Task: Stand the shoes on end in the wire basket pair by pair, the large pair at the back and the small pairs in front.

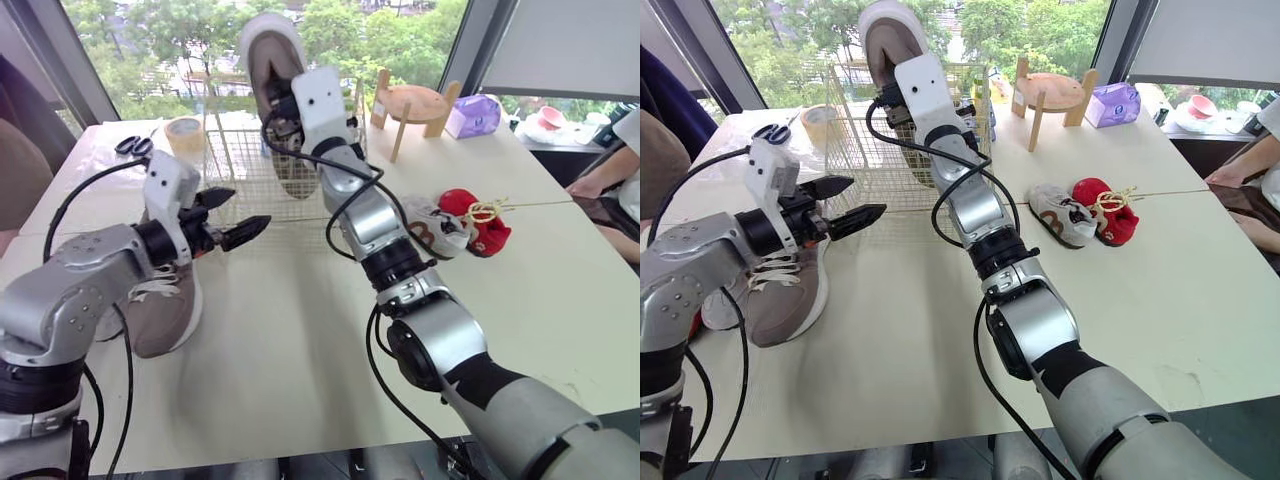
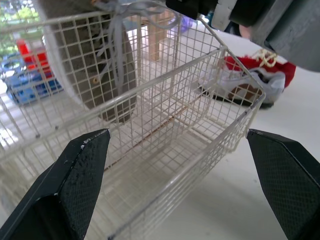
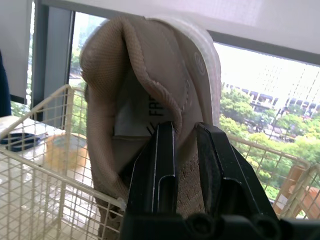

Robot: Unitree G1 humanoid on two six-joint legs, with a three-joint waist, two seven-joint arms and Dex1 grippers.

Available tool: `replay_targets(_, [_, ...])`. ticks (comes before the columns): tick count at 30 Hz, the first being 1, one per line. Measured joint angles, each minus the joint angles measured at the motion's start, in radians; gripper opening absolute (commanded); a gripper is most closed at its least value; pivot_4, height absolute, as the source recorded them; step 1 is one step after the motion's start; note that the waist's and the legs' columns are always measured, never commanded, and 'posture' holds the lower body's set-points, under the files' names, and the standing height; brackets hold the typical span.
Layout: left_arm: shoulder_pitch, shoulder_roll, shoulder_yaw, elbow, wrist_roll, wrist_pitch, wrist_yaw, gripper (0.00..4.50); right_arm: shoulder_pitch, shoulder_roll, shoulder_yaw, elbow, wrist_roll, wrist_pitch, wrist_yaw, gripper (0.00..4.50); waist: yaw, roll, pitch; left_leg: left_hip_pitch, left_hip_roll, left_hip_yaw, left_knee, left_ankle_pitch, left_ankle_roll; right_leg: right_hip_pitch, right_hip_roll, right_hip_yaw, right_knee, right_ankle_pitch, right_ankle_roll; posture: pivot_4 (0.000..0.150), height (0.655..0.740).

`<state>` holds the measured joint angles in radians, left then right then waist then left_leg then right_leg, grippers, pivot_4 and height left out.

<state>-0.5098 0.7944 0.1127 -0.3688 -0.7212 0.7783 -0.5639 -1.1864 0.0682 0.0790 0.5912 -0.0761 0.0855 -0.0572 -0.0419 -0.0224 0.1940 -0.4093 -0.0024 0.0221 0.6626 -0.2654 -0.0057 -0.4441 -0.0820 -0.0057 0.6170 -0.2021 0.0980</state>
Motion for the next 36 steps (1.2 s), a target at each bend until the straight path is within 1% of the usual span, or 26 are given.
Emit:
replay_targets(5, [-0.067, 0.062, -0.106, 0.073, 0.115, -0.078, -0.158, 4.50, 0.107, -0.027, 0.032, -0.201, 0.001, 0.091, 0.087, 0.68, -0.002, 0.000, 0.000, 0.000, 0.000, 0.000, 0.000, 0.000, 0.000, 0.000, 0.001, 0.000, 0.000, 0.000, 0.000, 0.150, 0.7400])
replay_targets(9, [-0.136, 0.104, -0.180, 0.169, 0.217, -0.175, -0.302, 4.50, 0.163, -0.079, 0.055, -0.378, 0.000, 0.149, 0.159, 0.68, -0.001, 0.000, 0.000, 0.000, 0.000, 0.001, 0.000, 0.000, 0.001, 0.000, 0.001, 0.000, 0.000, 0.000, 0.000, 0.150, 0.7400])
replay_targets(12, [-0.186, 0.102, -0.252, 0.273, 0.289, -0.247, -0.414, 4.50, 0.239, -0.146, 0.073, -0.513, 0.000, 0.183, 0.227, 1.49, 0.004, 0.000, 0.000, 0.000, 0.000, 0.002, 0.001, 0.000, 0.001, 0.001, 0.002, -0.001, -0.001, 0.000, 0.000, 0.150, 0.7400])
replay_targets(13, [-0.206, 0.100, -0.273, 0.312, 0.314, -0.273, -0.451, 4.50, 0.271, -0.176, 0.074, -0.550, 0.001, 0.196, 0.251, 2.04, 0.006, 0.000, 0.000, 0.000, -0.001, 0.003, 0.001, 0.000, 0.001, 0.001, 0.002, 0.000, -0.001, 0.000, 0.000, 0.150, 0.7400])
replay_targets(15, [-0.245, 0.096, -0.310, 0.383, 0.360, -0.325, -0.518, 4.50, 0.324, -0.240, 0.065, -0.604, 0.008, 0.212, 0.297, 2.95, 0.009, 0.000, 0.000, 0.000, -0.001, 0.003, 0.002, 0.000, 0.001, 0.001, 0.002, 0.000, -0.001, 0.000, 0.001, 0.150, 0.7400])
replay_targets(17, [-0.283, 0.089, -0.337, 0.463, 0.403, -0.372, -0.573, 4.50, 0.362, -0.290, 0.035, -0.644, 0.035, 0.214, 0.343, 4.01, 0.009, 0.000, 0.000, 0.000, -0.001, 0.004, 0.002, 0.000, 0.001, 0.001, 0.002, 0.000, -0.001, 0.000, 0.001, 0.150, 0.7400])
replay_targets(18, [-0.297, 0.084, -0.340, 0.501, 0.424, -0.395, -0.597, 4.50, 0.371, -0.305, 0.014, -0.656, 0.056, 0.215, 0.366, 4.45, 0.008, 0.000, 0.000, 0.000, -0.001, 0.004, 0.002, 0.000, 0.001, 0.001, 0.002, 0.000, -0.001, 0.000, 0.001, 0.150, 0.7400])
replay_targets(19, [-0.318, 0.072, -0.348, 0.537, 0.441, -0.414, -0.617, 4.50, 0.379, -0.319, -0.004, -0.672, 0.077, 0.212, 0.386, 4.45, 0.007, 0.000, 0.000, 0.000, -0.001, 0.003, 0.002, 0.000, 0.002, 0.001, 0.002, 0.000, 0.000, 0.000, 0.001, 0.150, 0.7400])
replay_targets(22, [-0.378, 0.011, -0.378, 0.666, 0.492, -0.482, -0.692, 3.67, 0.389, -0.367, -0.059, -0.706, 0.143, 0.187, 0.450, 4.50, 0.006, 0.000, 0.000, 0.000, -0.001, 0.004, 0.002, -0.001, 0.002, 0.001, 0.003, 0.000, -0.001, 0.000, 0.001, 0.150, 0.7400])
replay_targets(24, [-0.401, -0.011, -0.382, 0.713, 0.507, -0.509, -0.720, 2.75, 0.389, -0.381, -0.072, -0.708, 0.149, 0.175, 0.457, 4.50, 0.004, 0.000, 0.000, 0.000, 0.000, 0.004, 0.002, -0.001, 0.002, 0.001, 0.003, 0.000, 0.000, 0.000, 0.001, 0.150, 0.7400])
replay_targets(26, [-0.434, -0.037, -0.390, 0.758, 0.533, -0.535, -0.759, 1.70, 0.389, -0.382, -0.077, -0.708, 0.148, 0.170, 0.451, 4.50, 0.004, 0.000, 0.000, 0.000, 0.000, 0.004, 0.002, -0.001, 0.002, 0.001, 0.003, 0.000, 0.000, 0.000, 0.001, 0.150, 0.7400])
replay_targets(27, [-0.437, -0.045, -0.393, 0.761, 0.538, -0.540, -0.771, 1.34, 0.389, -0.379, -0.075, -0.708, 0.148, 0.170, 0.448, 4.50, 0.005, 0.000, 0.000, 0.000, 0.000, 0.004, 0.002, -0.001, 0.002, 0.001, 0.003, 0.000, 0.000, 0.000, 0.001, 0.150, 0.7400])
replay_targets(29, [-0.438, -0.054, -0.396, 0.758, 0.541, -0.547, -0.796, 0.33, 0.389, -0.370, -0.071, -0.708, 0.147, 0.170, 0.440, 4.50, 0.004, 0.000, 0.000, 0.000, 0.000, 0.004, 0.002, -0.001, 0.002, 0.001, 0.002, 0.000, 0.000, 0.000, 0.001, 0.150, 0.7400])
replay_targets(30, [-0.439, -0.052, -0.394, 0.755, 0.545, -0.542, -0.804, 0.08, 0.388, -0.365, -0.064, -0.708, 0.147, 0.172, 0.437, 4.50, 0.003, 0.000, 0.000, 0.000, 0.000, 0.003, 0.002, -0.001, 0.002, 0.001, 0.002, 0.000, 0.000, 0.000, 0.001, 0.150, 0.7400])
replay_targets(31, [-0.435, -0.050, -0.400, 0.725, 0.546, -0.526, -0.832, 0.08, 0.387, -0.357, -0.056, -0.707, 0.146, 0.177, 0.435, 4.50, 0.001, 0.000, 0.000, 0.000, 0.000, 0.003, 0.002, -0.001, 0.002, 0.001, 0.002, 0.000, 0.000, 0.000, 0.001, 0.150, 0.7400])
replay_targets(33, [-0.423, -0.043, -0.393, 0.690, 0.544, -0.491, -0.836, 0.08, 0.377, -0.338, -0.041, -0.699, 0.143, 0.193, 0.430, 4.50, -0.001, 0.001, 0.000, 0.000, 0.000, 0.002, 0.002, -0.001, 0.003, 0.001, 0.002, 0.001, 0.000, 0.000, 0.001, 0.150, 0.7400])
replay_targets(36, [-0.380, -0.030, -0.381, 0.574, 0.529, -0.409, -0.852, 0.08, 0.314, -0.297, -0.012, -0.642, 0.133, 0.235, 0.412, 4.50, -0.001, 0.001, 0.000, 0.000, 0.001, 0.002, 0.002, -0.001, 0.003, 0.000, 0.002, 0.001, 0.001, 0.000, 0.001, 0.150, 0.7400])
